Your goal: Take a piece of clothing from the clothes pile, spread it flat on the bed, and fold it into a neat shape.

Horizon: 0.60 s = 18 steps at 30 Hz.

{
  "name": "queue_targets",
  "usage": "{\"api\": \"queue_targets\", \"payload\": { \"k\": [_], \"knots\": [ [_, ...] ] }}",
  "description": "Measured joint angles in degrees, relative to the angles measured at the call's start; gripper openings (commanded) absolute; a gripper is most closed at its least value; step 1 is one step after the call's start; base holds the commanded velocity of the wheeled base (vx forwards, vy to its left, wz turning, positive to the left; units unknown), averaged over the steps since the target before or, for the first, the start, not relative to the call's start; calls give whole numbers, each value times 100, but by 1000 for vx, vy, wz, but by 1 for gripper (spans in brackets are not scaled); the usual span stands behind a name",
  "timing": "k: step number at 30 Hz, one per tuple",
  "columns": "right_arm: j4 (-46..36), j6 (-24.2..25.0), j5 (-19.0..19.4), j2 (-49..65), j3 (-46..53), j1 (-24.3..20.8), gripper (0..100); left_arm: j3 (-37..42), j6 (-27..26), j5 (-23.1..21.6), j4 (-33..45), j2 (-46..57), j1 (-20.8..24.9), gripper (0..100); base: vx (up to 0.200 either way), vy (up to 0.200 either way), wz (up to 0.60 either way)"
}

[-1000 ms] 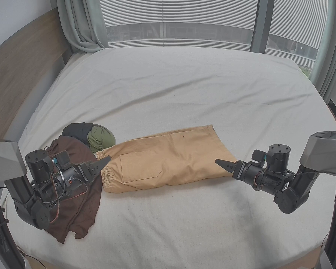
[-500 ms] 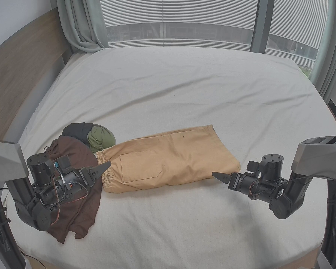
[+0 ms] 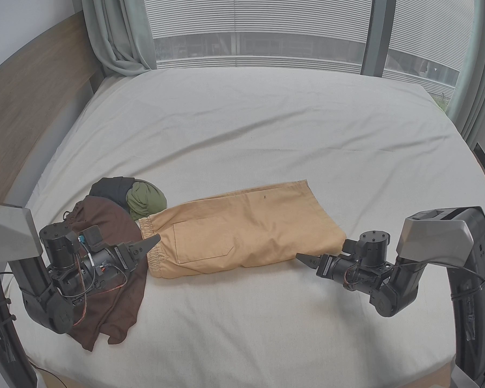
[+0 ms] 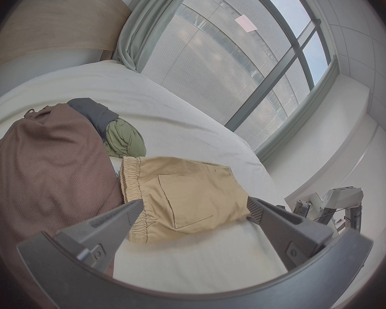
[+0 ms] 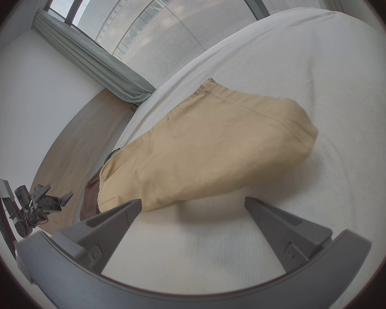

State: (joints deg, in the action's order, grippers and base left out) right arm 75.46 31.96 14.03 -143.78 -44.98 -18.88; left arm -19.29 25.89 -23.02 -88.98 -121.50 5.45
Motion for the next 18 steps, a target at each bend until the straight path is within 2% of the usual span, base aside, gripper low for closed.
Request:
{"api": "queue_targets", "payload": {
  "k": [5, 8, 14, 18],
  "knots": [
    [-33, 38, -32, -272, -503, -51, 100, 5, -1, 0, 0, -29, -5, 100, 0, 0, 0],
    [-39, 118, -180, -427, -829, -107, 100, 5, -1, 0, 0, -41, -11, 100, 0, 0, 0],
    [66, 589, -541, -728, -1486, -300, 100, 5, 0, -9, 0, -62, -16, 100, 0, 0, 0],
    [84, 638, -675, -846, -1716, -377, 100, 11, 0, -11, 0, -66, -16, 100, 0, 0, 0]
  ]
}}
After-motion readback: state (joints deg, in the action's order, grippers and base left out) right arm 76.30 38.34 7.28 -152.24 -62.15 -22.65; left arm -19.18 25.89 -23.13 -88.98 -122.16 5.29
